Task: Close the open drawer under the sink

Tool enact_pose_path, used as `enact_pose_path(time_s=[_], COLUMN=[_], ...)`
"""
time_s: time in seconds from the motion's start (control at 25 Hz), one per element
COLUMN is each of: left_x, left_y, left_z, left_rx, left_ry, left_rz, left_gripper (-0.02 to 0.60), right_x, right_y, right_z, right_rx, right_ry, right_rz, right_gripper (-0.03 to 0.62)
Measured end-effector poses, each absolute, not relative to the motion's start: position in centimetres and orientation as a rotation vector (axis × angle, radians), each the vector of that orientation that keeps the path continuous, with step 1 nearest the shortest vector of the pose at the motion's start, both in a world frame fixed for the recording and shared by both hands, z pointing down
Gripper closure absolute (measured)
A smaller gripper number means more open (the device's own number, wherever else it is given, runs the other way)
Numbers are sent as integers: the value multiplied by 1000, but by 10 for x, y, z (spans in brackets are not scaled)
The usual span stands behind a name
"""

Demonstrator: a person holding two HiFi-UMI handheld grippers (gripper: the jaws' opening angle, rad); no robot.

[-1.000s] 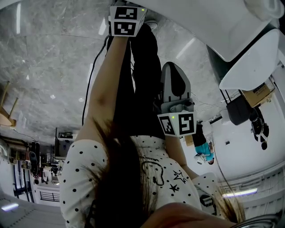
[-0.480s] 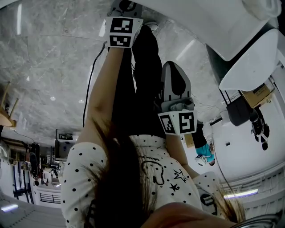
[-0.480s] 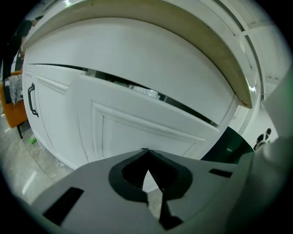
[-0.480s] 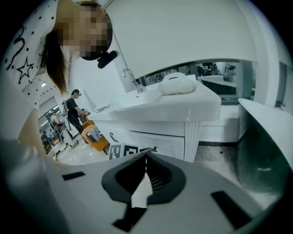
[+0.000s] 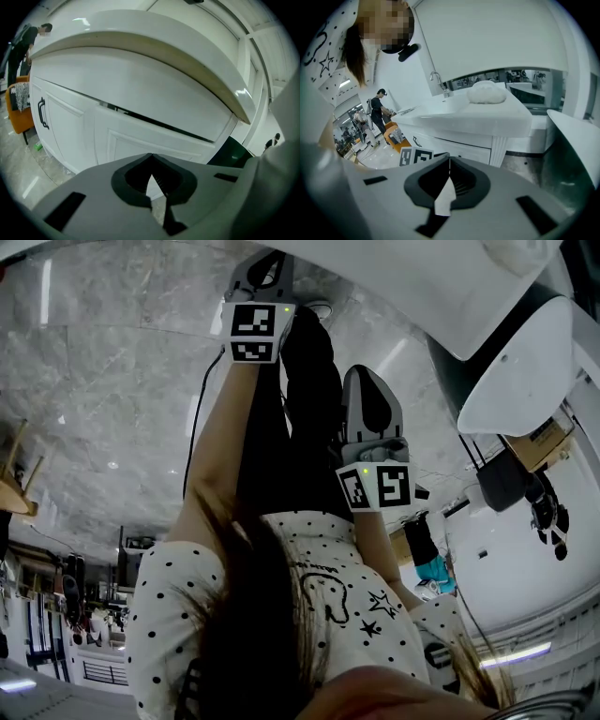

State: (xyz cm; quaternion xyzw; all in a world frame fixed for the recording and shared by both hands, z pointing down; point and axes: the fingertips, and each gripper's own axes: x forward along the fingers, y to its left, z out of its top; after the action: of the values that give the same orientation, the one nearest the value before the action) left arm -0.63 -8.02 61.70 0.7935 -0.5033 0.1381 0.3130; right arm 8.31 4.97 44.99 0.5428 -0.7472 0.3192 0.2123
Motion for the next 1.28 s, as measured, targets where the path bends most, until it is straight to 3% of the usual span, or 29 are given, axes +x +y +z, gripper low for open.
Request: enact_pose_path(time_s=[1.28], left_x=[-28], left_y=[-95], left_z=[442], left_rx=[2160], left_ry=[-1333], left_rz=[349], left_gripper=[577], right_x=[93], right_y=[5], right_z=[348], right_rx=[1619], right_ry=[-2181], right_rz=[774], right_gripper=[579])
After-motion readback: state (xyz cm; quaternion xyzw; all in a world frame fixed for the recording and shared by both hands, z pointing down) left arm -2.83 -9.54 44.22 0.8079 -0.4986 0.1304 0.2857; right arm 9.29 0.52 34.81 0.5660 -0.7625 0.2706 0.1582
